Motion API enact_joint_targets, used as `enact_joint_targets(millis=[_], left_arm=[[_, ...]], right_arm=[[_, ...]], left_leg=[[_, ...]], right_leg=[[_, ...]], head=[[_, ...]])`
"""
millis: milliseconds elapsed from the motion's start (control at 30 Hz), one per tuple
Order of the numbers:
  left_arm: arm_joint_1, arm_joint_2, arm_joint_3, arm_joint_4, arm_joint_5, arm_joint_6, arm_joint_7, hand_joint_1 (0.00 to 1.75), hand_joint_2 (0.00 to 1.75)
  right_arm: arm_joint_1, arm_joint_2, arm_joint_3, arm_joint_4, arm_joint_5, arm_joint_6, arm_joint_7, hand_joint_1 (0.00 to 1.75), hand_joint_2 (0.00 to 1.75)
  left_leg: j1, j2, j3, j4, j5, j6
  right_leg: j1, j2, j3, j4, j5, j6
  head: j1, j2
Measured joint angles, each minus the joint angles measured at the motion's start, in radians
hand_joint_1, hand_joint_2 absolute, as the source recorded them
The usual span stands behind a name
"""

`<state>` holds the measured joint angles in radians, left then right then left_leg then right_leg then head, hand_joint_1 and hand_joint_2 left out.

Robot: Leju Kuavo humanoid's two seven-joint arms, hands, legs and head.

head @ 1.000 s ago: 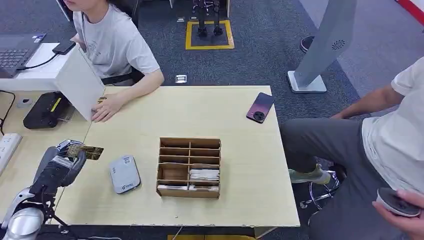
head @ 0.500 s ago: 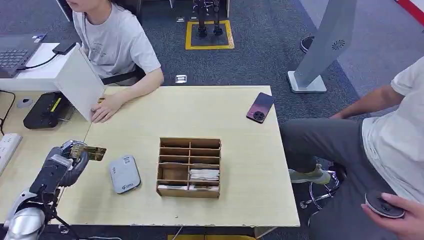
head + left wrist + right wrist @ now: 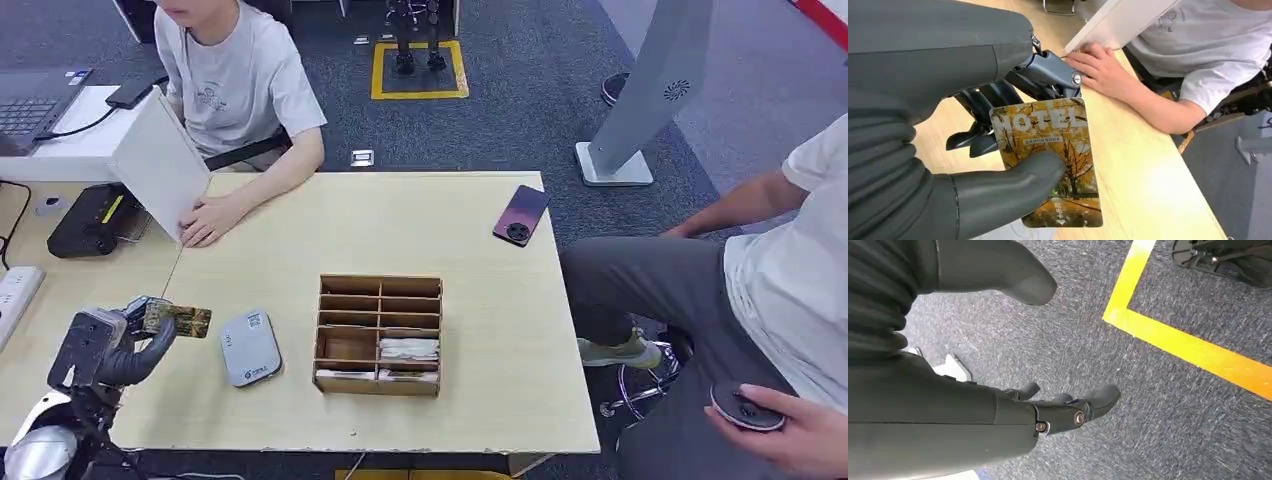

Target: Pass the card to the sensor for recognition and then transmit it.

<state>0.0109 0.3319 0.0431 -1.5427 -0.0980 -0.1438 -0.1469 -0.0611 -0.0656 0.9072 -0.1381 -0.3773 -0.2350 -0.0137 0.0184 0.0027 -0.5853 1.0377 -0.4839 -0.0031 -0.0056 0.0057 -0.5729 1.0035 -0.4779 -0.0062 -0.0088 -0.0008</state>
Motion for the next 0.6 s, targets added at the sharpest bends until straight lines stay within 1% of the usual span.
enact_joint_targets(millis=[600], left_arm=[[0.0, 0.0, 0.0, 0.005, 0.0, 0.0, 0.0, 1.75, 1.75]], right_arm=[[0.0, 0.0, 0.005, 0.0, 0.0, 0.0, 0.0, 0.0, 1.75]], left_leg=[[0.0, 0.0, 0.0, 0.0, 0.0, 0.0]], right_leg=[[0.0, 0.0, 0.0, 0.0, 0.0, 0.0]], head=[[0.0, 0.0]])
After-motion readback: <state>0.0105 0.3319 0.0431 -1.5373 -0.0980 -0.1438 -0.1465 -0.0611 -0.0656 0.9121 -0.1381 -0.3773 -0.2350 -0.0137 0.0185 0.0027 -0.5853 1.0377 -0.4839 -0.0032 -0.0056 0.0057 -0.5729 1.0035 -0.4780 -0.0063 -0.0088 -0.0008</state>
